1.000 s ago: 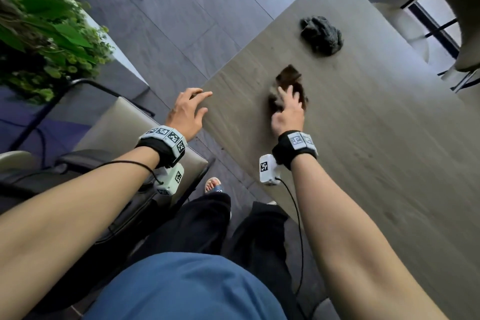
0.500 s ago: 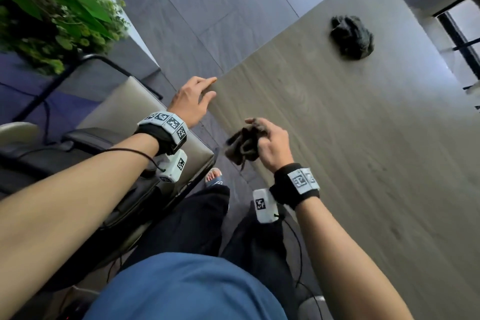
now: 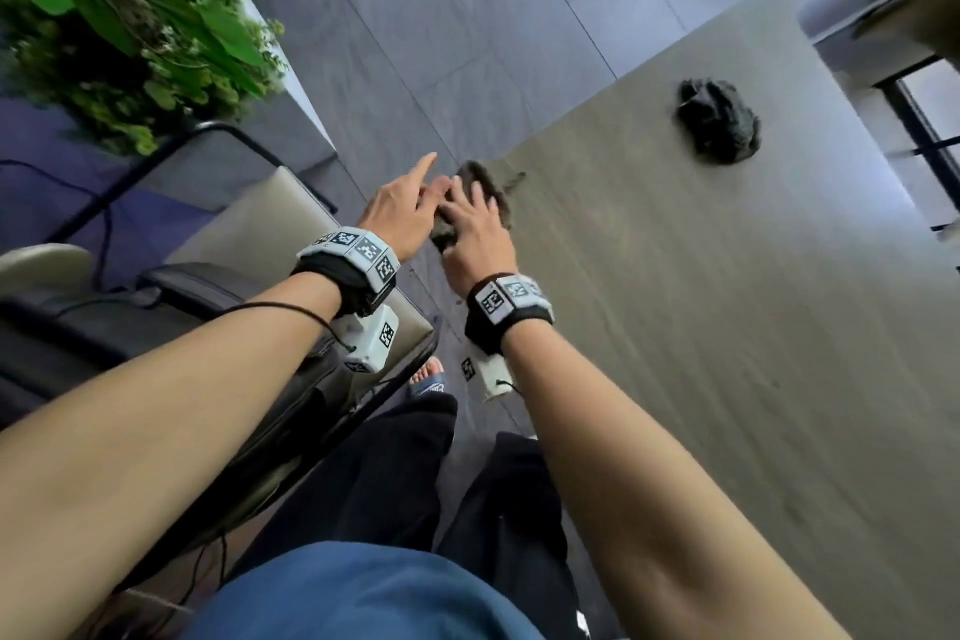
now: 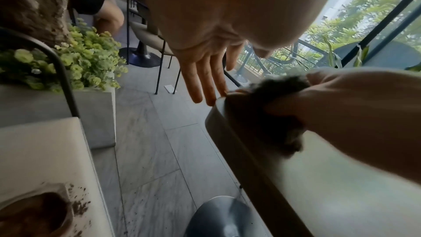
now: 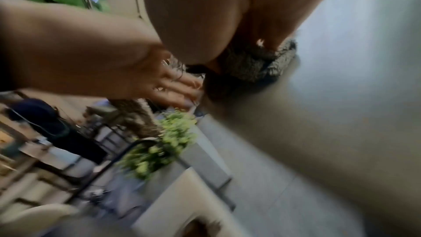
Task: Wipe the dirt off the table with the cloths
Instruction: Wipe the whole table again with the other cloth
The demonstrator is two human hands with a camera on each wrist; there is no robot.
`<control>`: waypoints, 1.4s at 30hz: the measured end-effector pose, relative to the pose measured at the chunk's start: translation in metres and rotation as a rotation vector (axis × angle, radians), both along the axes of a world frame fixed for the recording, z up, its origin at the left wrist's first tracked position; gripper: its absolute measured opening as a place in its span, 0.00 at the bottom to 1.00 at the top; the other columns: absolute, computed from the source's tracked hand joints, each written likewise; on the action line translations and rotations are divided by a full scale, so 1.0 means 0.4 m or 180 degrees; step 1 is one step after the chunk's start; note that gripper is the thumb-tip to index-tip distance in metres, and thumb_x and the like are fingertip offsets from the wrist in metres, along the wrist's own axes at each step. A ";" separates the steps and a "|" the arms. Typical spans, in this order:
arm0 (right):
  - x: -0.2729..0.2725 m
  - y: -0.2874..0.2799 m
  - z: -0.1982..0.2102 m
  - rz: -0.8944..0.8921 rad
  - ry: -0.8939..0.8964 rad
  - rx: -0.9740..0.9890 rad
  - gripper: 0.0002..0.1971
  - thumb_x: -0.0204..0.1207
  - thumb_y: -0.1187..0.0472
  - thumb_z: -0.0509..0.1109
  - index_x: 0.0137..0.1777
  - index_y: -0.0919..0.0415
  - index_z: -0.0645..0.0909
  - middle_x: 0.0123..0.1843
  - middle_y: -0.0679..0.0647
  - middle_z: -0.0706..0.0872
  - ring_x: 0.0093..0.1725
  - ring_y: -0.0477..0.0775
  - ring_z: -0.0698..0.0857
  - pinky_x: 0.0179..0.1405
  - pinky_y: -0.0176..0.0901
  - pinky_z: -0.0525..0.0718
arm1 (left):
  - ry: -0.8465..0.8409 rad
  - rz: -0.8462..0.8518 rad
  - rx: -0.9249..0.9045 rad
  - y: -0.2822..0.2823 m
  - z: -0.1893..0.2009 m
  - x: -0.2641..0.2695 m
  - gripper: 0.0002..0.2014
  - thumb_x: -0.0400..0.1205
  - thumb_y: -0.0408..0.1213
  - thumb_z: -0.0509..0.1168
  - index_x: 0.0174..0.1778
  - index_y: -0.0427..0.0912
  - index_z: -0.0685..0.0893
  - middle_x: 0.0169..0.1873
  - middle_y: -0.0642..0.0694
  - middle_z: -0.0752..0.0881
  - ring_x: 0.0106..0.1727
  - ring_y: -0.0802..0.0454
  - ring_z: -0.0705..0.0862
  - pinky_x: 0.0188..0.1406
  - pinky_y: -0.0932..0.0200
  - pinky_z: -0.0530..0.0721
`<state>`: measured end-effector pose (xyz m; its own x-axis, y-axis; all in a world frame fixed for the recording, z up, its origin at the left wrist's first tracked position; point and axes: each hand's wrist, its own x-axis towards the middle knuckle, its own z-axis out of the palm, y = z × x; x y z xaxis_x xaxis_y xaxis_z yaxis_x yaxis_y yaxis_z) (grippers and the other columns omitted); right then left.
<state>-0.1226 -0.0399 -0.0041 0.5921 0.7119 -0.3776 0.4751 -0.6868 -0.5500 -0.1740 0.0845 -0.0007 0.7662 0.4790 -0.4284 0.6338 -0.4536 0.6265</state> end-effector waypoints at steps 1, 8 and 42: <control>-0.052 0.007 0.005 0.0059 0.0048 0.0147 0.39 0.67 0.71 0.65 0.82 0.56 0.66 0.85 0.56 0.61 0.84 0.62 0.54 0.84 0.56 0.47 | -0.0028 0.0168 0.0061 -0.004 0.000 -0.009 0.27 0.90 0.52 0.56 0.86 0.48 0.67 0.71 0.35 0.80 0.72 0.37 0.79 0.72 0.49 0.73; -0.369 -0.221 -0.025 0.0002 0.1505 -0.0018 0.27 0.61 0.65 0.56 0.61 0.51 0.81 0.55 0.57 0.88 0.56 0.65 0.84 0.58 0.54 0.81 | -0.0112 -0.0576 0.1115 -0.091 -0.009 -0.071 0.31 0.80 0.49 0.73 0.79 0.50 0.74 0.82 0.39 0.64 0.80 0.36 0.66 0.79 0.40 0.66; -0.198 -1.009 0.164 -0.2980 -0.0021 0.1223 0.25 0.61 0.70 0.60 0.57 0.53 0.84 0.51 0.48 0.89 0.53 0.50 0.87 0.57 0.47 0.83 | -0.0161 -0.3690 0.1673 -0.701 -0.042 -0.037 0.44 0.79 0.69 0.61 0.89 0.59 0.53 0.89 0.47 0.48 0.89 0.39 0.48 0.86 0.35 0.50</control>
